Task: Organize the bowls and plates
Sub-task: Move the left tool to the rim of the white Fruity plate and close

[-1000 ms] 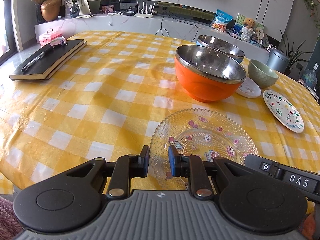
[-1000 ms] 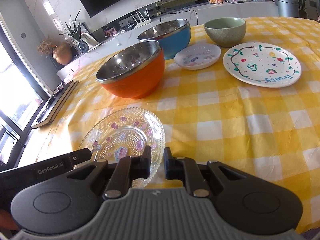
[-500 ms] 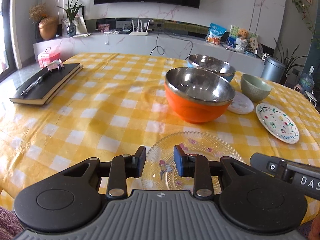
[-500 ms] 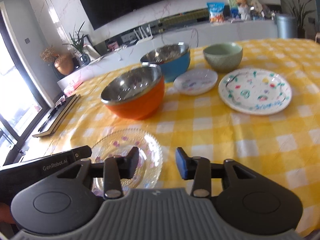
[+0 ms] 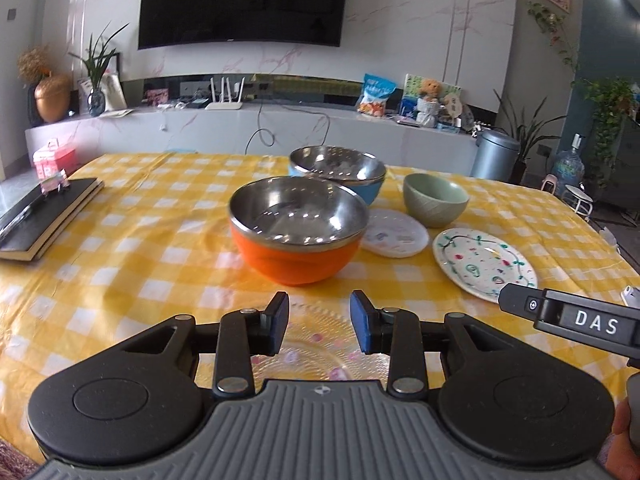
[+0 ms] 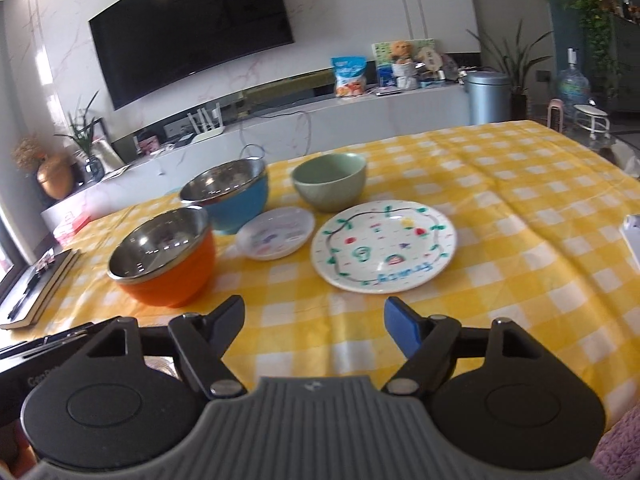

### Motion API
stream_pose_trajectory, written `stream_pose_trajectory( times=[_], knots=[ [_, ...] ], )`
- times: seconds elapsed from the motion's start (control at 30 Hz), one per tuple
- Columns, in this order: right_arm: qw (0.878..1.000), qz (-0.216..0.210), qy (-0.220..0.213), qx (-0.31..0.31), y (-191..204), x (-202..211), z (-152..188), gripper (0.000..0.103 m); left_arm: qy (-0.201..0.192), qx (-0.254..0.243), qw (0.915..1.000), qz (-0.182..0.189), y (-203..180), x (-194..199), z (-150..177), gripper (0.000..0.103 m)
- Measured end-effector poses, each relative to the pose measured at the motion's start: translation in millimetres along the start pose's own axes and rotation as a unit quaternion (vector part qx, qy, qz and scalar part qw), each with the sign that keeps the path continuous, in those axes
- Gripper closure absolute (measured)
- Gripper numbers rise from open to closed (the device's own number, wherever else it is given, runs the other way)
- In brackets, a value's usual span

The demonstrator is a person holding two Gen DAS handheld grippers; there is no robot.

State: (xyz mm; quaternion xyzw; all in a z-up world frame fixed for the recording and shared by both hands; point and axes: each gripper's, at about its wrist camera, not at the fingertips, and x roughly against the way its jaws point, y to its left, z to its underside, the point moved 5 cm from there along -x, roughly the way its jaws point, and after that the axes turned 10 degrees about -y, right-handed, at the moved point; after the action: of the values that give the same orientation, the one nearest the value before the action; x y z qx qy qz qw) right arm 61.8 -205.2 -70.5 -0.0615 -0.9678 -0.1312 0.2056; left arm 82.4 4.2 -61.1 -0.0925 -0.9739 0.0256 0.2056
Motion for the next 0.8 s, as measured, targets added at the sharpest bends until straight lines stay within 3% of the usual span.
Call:
stream_pose_trajectory(
  times=[0.3, 0.47, 0.57, 0.6, 0.67, 0.8],
  knots=[
    [0.996, 0.068, -0.036, 0.039, -23, 0, -18, 0.027, 0.007, -0.015, 0.9996, 0.022, -32, -14, -9, 0.064],
    [0.999, 0.039, 0.034, -0.003, -41, -19, -41, 0.031, 0.043, 0.005, 0.9982, 0.042, -45, -34, -21, 0.063],
    [0.997, 0.044, 0.062, 0.015, -47, -34, -62, 0.035, 0.060, 0.027, 0.9956, 0.066, -60, -49, -30, 0.062],
    [0.997, 0.040, 0.070, 0.018, -49, -41, -70, 0.035, 0.062, 0.028, 0.9950, 0.073, -66, -54, -33, 0.061],
    [0.996, 0.023, 0.084, 0.016, -53, -53, -81, 0.036, 0.068, 0.030, 0.9940, 0.080, -76, -65, -35, 0.048],
    [0.992, 0.005, 0.121, 0.041, -61, -84, -78, 0.046, 0.100, 0.032, 0.9909, 0.084, -89, -89, -33, 0.044]
  ],
)
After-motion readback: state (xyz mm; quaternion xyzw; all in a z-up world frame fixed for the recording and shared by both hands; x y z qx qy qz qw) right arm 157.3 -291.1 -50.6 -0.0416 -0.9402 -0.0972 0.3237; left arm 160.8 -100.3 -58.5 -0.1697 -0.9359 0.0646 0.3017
